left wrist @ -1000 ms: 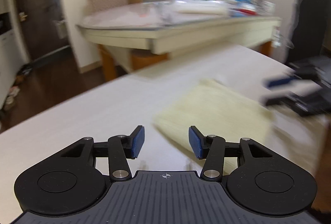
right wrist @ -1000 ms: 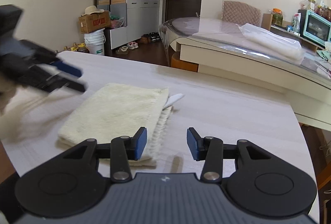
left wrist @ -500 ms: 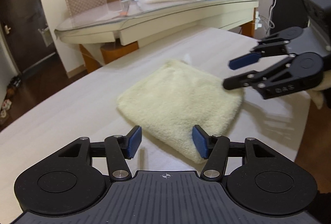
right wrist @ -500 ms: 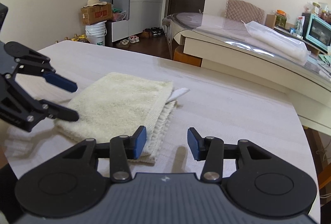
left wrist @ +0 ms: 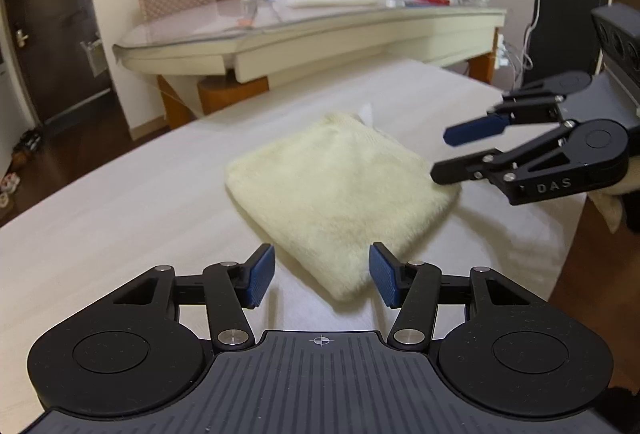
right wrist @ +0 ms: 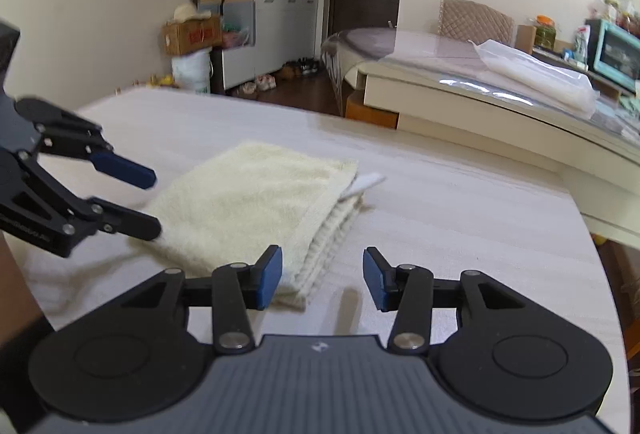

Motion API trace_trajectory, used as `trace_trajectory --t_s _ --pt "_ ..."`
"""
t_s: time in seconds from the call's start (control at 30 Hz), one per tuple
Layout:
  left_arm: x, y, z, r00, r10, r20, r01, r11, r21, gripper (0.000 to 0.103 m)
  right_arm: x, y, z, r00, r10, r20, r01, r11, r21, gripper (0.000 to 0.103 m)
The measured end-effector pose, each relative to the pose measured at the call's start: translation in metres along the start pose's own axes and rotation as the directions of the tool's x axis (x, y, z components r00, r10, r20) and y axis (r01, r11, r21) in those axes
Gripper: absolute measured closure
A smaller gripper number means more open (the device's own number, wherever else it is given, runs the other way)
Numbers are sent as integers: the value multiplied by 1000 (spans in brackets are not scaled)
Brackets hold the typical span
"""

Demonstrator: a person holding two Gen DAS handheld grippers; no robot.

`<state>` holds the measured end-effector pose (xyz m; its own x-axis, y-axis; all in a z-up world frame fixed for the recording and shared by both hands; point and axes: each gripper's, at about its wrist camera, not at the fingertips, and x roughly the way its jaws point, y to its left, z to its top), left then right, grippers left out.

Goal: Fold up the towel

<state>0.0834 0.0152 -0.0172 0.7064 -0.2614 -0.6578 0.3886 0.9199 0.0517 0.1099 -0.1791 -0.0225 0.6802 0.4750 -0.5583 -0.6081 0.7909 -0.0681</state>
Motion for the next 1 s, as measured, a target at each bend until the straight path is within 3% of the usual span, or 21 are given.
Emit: trace_trajectory --t_s 0.23,0.43,0.53,0.6,0.8,1.0 --pt "-6 1 2 999 30 23 -29 999 -29 46 6 -6 24 1000 -11 28 12 999 -34 52" --pt "0 -6 -1 997 81 17 -81 996 -25 45 46 -3 51 999 -4 32 7 997 -78 52" --pt "0 -6 -3 996 91 19 -90 995 -38 44 64 1 56 1000 21 -11 -22 994 -106 51" --pt "0 -5 -4 996 87 21 -86 995 -53 44 69 5 50 1000 -8 -26 4 986 -164 52" --pt "-2 -2 -7 997 76 24 -74 995 -70 43 61 -17 48 1000 -7 0 7 998 -60 51" --pt "-1 -3 -8 996 87 25 -85 994 -75 44 80 -29 55 996 -90 -17 89 992 -95 50"
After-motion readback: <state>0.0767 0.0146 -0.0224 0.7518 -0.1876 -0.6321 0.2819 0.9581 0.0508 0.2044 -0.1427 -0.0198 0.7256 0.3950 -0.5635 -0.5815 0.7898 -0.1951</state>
